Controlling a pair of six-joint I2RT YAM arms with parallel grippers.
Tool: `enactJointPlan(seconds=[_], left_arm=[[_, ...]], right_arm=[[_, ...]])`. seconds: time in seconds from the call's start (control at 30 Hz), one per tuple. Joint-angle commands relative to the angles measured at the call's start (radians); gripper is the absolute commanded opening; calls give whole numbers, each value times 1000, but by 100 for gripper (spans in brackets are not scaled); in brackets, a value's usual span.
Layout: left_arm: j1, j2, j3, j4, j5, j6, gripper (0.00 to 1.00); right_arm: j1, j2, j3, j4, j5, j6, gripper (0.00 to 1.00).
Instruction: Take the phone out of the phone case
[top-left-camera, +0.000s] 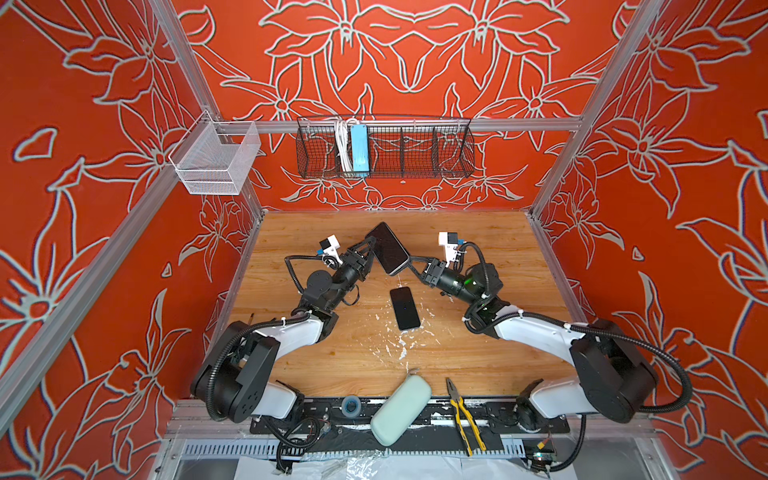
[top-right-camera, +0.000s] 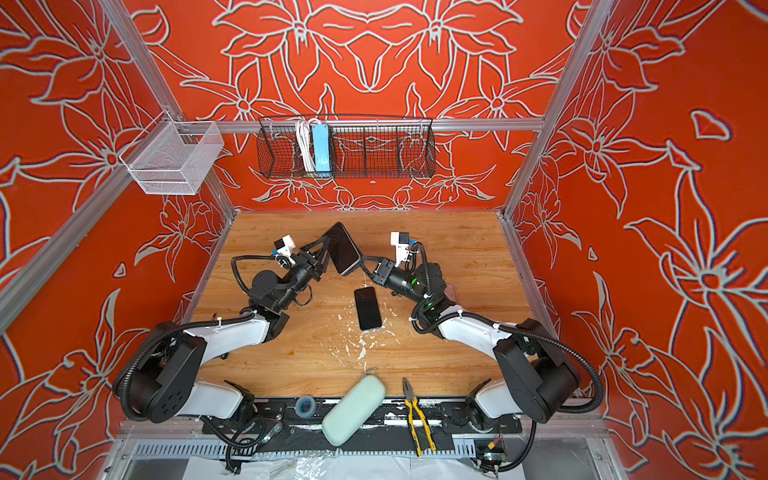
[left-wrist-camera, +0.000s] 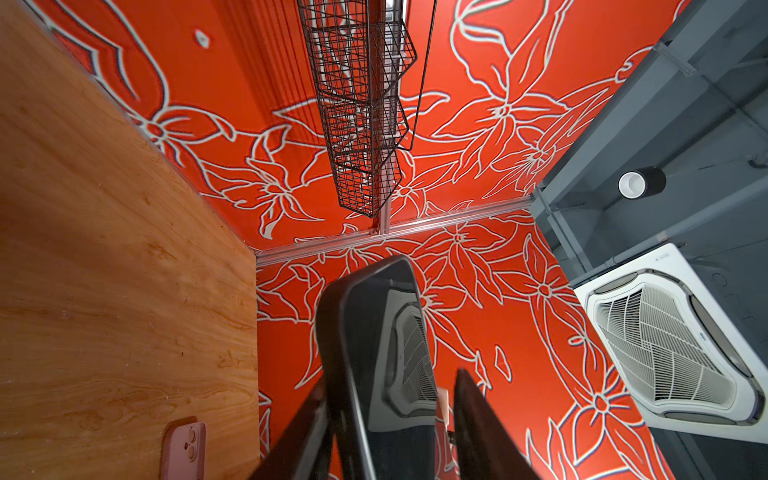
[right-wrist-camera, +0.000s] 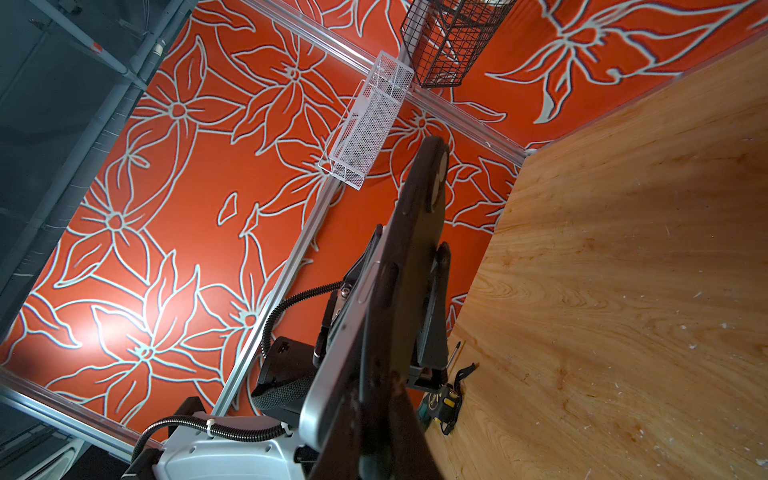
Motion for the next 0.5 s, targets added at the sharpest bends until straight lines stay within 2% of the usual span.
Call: enactJointPlan(seconds=[0.0,0.47], left_arm=[[-4,-22,-4,21,8,13,49],[-5,-22,-10,16,10,14,56]], right_arm=[[1,4,-1,127,23,37,5],[-6,33,-3,201,31,80,4]])
